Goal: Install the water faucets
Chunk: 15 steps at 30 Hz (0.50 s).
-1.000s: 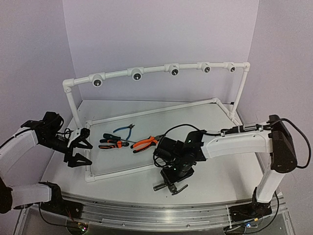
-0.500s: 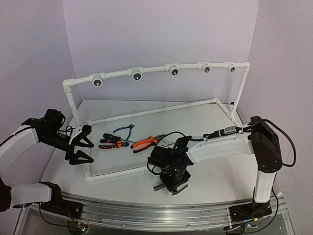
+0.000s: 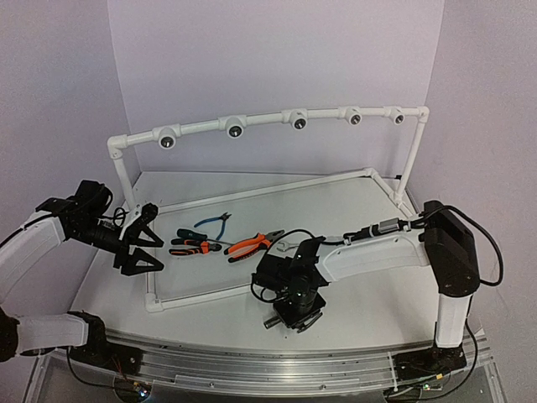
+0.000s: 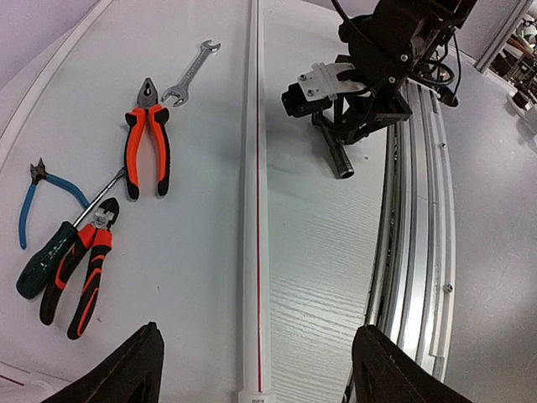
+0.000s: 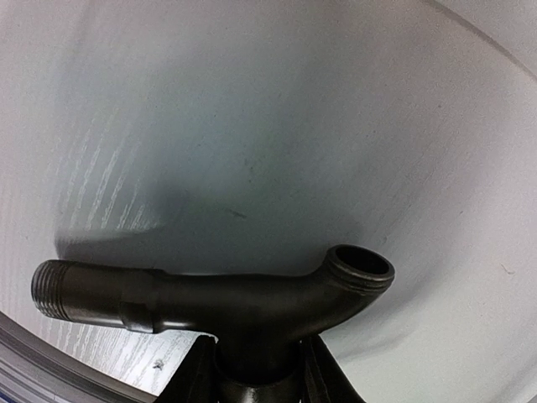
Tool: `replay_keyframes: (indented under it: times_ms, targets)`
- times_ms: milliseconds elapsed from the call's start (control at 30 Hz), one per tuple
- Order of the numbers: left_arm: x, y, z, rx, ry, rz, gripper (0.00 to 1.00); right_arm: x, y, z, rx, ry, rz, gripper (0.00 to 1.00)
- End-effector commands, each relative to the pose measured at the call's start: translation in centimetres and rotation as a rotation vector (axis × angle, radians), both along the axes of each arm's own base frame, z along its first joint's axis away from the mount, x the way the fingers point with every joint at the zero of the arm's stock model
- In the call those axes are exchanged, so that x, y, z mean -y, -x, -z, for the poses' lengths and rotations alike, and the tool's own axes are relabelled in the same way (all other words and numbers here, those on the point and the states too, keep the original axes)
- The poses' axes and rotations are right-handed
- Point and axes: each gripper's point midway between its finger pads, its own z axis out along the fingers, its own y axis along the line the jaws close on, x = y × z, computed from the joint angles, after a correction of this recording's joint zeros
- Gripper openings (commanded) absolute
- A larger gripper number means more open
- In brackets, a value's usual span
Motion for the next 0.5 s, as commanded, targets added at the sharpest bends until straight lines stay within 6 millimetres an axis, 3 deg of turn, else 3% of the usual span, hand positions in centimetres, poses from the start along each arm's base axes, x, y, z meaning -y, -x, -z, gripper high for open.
replay_keyframes:
  times_ms: [0,233,367,467]
  targets:
    - [1.3,-0.8,-3.3,0.036,0.077,0.011,0.78,-0.4,-1.4,-1.7,0.092,-0.031,-0.004,0.0]
    - [3.9,0.2,-5.2,-0.008,0.117,0.054,0.75,-1.8,-5.3,-10.1,0.382,-0.192,0.025,0.0]
    - [6.2,0.9,-7.2,-0.041,0.149,0.087,0.73,-3.4,-7.6,-16.8,0.592,-0.332,0.068,0.0]
    - [8.7,0.3,-10.1,-0.039,0.195,0.076,0.73,-5.0,-9.1,-21.9,0.776,-0.421,0.093,0.0]
